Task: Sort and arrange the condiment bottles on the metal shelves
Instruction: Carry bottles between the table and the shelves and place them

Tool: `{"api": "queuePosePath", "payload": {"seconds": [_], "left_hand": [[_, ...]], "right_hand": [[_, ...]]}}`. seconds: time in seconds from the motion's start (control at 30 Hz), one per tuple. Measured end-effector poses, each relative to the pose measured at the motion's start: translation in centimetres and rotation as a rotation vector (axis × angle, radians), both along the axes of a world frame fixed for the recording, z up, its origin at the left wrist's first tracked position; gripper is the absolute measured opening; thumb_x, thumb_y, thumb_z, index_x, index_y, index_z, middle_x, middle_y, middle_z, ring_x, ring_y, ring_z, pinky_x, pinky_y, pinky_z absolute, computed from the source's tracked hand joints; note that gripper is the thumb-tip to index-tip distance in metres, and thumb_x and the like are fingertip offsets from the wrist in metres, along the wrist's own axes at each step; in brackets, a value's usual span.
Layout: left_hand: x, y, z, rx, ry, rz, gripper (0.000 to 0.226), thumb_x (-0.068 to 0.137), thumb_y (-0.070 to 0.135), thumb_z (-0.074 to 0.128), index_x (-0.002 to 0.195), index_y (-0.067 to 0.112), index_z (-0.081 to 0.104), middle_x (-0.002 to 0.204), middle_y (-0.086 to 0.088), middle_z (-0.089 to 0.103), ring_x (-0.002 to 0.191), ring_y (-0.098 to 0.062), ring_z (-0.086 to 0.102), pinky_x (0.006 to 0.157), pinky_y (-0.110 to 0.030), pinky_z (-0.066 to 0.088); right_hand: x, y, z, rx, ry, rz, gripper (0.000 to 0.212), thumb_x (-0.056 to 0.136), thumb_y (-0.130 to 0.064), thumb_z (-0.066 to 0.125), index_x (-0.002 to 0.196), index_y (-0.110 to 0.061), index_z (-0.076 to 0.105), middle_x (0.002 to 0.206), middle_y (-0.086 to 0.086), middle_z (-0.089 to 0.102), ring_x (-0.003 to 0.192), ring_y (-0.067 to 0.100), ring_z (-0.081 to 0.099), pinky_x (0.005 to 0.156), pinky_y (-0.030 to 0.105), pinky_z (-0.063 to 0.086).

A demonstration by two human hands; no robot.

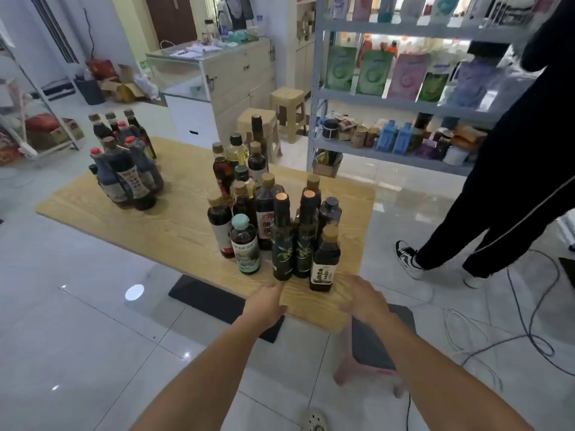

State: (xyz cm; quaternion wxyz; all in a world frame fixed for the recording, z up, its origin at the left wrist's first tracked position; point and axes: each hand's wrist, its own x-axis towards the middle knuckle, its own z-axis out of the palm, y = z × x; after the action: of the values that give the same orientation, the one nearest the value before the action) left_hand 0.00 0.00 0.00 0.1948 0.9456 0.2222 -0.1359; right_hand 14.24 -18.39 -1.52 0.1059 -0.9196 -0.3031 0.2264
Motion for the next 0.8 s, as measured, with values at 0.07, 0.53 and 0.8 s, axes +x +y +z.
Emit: {"api": "queuePosePath", "payload": {"seconds": [0.07, 0.53, 0.8], "left_hand": [[2.2, -0.2, -0.5, -0.045, 0.0, 0.016, 0.062, 0.093, 0.029, 0.057, 0.146, 0.018, 0.028, 0.136, -0.01, 0.051, 0.121, -0.028, 0.051, 0.095, -0.038, 0.046], [10.0, -0.9, -3.5, -0.284, -0.071, 0.182, 0.055, 0.081, 0.014, 0.069, 0.133, 0.016, 0.05, 0.131, -0.004, 0.057, 0.12, -0.019, 0.052, 0.097, -0.028, 0.043], [10.9, -1.6, -4.6, -0.366, -0.114, 0.29, 0.05, 0.08, 0.015, 0.072, 0.127, 0.014, 0.055, 0.126, -0.002, 0.061, 0.116, -0.017, 0.055, 0.084, -0.017, 0.037]], "right_hand": [[1.5, 1.1, -0.3, 0.105, 0.065, -0.052, 0.079, 0.082, -0.035, 0.068, 0.147, -0.024, 0.024, 0.146, 0.004, 0.038, 0.132, 0.024, 0.038, 0.101, 0.043, 0.039], [7.8, 5.2, -2.3, 0.437, 0.432, -0.164, 0.066, 0.068, -0.02, 0.083, 0.125, -0.021, 0.051, 0.12, -0.002, 0.059, 0.107, 0.013, 0.053, 0.09, 0.031, 0.043], [9.1, 5.1, -2.3, 0.435, 0.499, -0.128, 0.07, 0.061, -0.016, 0.087, 0.122, -0.023, 0.053, 0.116, -0.007, 0.062, 0.105, 0.013, 0.057, 0.092, 0.033, 0.046]]}}
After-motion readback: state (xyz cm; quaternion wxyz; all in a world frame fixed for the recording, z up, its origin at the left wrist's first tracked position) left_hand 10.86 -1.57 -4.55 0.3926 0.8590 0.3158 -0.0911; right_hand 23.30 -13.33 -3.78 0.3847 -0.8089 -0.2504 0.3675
